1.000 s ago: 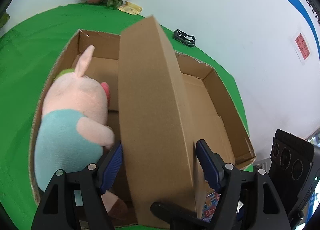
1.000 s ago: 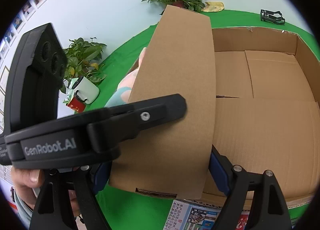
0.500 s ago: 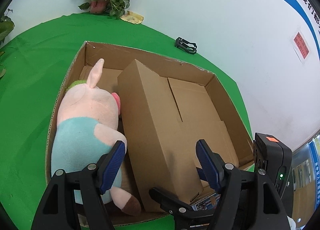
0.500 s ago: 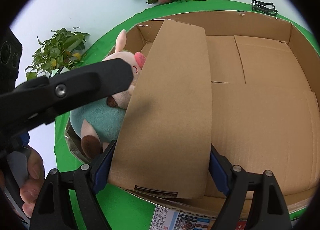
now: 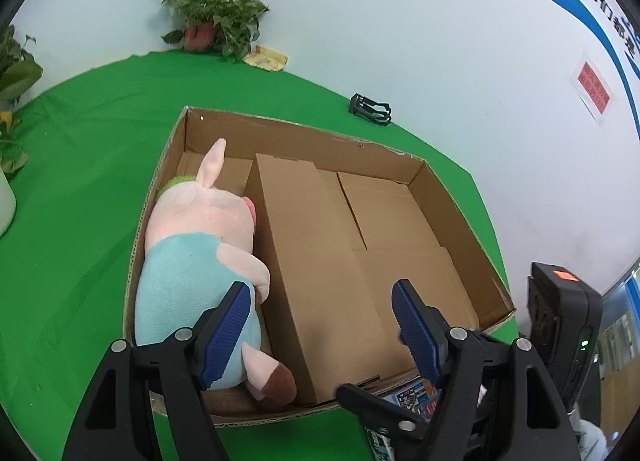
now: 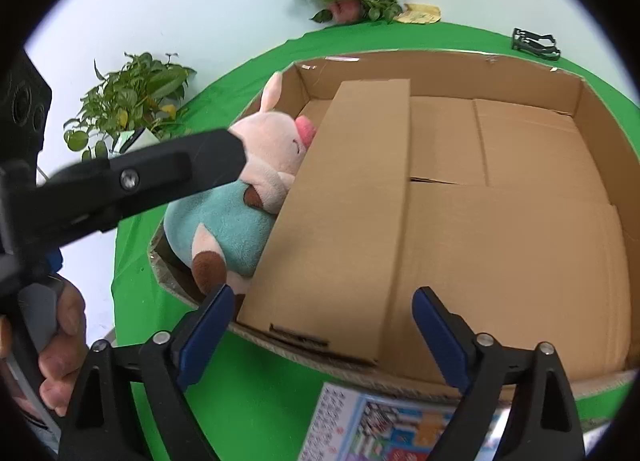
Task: Organize objects
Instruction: 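Lower the brown box beside the plush pig and open the left gripper, then move the left gripper to the colourful board-game box and grasp its edge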
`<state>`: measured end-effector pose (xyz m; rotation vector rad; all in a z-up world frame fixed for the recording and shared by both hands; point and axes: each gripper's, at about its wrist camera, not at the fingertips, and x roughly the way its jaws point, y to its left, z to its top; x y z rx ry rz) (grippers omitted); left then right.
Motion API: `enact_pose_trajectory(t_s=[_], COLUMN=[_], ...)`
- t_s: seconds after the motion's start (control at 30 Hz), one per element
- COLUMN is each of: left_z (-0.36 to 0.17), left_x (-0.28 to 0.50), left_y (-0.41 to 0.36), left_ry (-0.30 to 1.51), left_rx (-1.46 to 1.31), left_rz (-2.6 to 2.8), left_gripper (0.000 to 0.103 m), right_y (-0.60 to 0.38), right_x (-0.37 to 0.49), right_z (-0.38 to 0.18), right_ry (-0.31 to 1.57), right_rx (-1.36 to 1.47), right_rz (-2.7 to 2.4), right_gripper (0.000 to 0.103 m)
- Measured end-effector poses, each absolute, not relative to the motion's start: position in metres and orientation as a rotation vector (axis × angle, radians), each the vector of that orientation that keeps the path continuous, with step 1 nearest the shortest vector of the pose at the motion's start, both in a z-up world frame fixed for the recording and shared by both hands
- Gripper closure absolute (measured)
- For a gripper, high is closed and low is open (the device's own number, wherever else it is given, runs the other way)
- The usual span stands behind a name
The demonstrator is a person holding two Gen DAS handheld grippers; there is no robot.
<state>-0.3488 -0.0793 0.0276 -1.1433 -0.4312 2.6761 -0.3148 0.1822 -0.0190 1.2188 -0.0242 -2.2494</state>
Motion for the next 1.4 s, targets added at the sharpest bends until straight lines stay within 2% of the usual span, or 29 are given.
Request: enact_pose_trajectory(t_s=[0.07,0.13,0.2,0.23,0.43,0.5,0.77,0.9,1.13,1.17,1.2,1.4], left_z=[0.033,0.041,0.049,0.05,0.047,0.045,0.033,0.031,0.029,0.029,0.029,0.032], left_x=[-0.341,-0.33,-0.319,-0.317,-0.321,-0.321,-0.316,-0.312,-0.304,-0.302,-0.3,-0.287], left_y=[-0.075,-0.071,-0.063,-0.057,-0.031,-0.025,-0.037,-0.05,-0.069,-0.071,-0.073,-0.073], left_ry=[-0.384,-0.321,-0.247,-0.232,-0.204,-0.197,-0.209,-0.215,-0.237,-0.242,-0.244,-0.274], left_rx=[-1.1,-1.023,-0.955,-0.945,-0.993,-1.001,-1.015,-1.0,-0.993,-0.989,-0.983,-0.956], left_rz=[2.714,2.763,2.826,2.833,2.756,2.746,2.813,2.843,2.835,2.833,2.827,2.815], left_gripper=[0.025,0.016,0.002,0.001,0.001,0.001,0.001,0.001,0.001,0.001,0.001,0.001], right_y=[0.193,0.204,0.213,0.219,0.248,0.253,0.249,0.219,0.192,0.19,0.189,0.188], right_x=[-0.307,-0.3,-0.297,-0.297,-0.31,-0.319,-0.365,-0.385,-0.394,-0.393,-0.392,-0.386], right_z=[-0.017,-0.014,-0.012,-0.01,-0.011,-0.011,-0.019,-0.031,-0.046,-0.044,-0.043,-0.038], right_ry=[0.015,0.044,0.052,0.038,-0.073,-0.076,-0.239,-0.268,-0.279,-0.273,-0.266,-0.239], right_rx=[1.204,1.193,1.187,1.186,1.217,1.242,1.306,1.344,1.354,1.342,1.336,1.31], right_rz=[-2.287,-2.334,-2.376,-2.387,-2.341,-2.337,-2.255,-2.173,-2.094,-2.086,-2.081,-2.091], right_gripper=[0.001,0.001,0.001,0.001,0.002,0.009,0.015,0.028,0.042,0.048,0.051,0.051])
